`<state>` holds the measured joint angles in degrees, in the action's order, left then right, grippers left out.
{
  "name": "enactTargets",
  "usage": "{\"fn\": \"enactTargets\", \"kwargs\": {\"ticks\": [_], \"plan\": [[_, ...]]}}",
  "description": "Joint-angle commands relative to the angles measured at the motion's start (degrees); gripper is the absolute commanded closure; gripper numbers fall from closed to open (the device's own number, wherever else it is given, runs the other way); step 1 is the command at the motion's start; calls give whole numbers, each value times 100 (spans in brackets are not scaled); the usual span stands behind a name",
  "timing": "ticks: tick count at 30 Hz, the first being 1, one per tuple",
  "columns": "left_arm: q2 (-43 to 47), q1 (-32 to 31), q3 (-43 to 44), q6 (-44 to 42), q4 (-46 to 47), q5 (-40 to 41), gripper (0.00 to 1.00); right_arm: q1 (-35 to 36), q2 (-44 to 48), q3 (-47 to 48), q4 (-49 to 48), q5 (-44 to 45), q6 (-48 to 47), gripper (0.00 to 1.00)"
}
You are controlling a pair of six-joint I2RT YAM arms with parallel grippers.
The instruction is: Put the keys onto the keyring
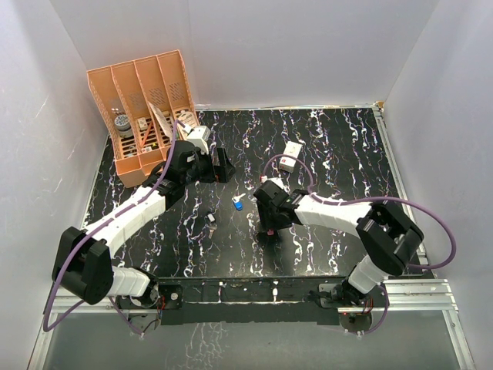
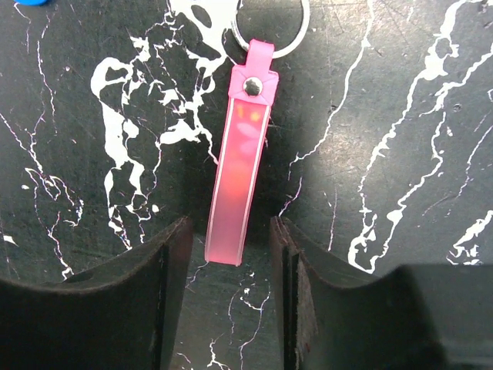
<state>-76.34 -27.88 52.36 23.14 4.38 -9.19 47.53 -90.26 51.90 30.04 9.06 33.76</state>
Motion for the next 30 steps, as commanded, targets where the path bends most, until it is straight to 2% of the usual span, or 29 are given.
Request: {"fn": "enactTargets", "kwargs": {"ticks": [1,8,12,15,22,30], "plan": [[90,-25,-66,-55,-34,53,2,59,-85,42,-223,74,100,59],[101,-25,-59,-62,-49,60,2,103,-191,49,-233,121,127,69],[105,-25,-71,-64,-52,69,2,125,-126,46,-239,218,152,81],[106,-22,-93,-73,-34,75,2,125,63,125,-165,383,81,85],[-30,-24,-107,-114,6,50,2,124,745,811,104,773,-433,88],[41,-25,-188,-357,98,-2,3,69,845,1867,508,748,-1005,89]]}}
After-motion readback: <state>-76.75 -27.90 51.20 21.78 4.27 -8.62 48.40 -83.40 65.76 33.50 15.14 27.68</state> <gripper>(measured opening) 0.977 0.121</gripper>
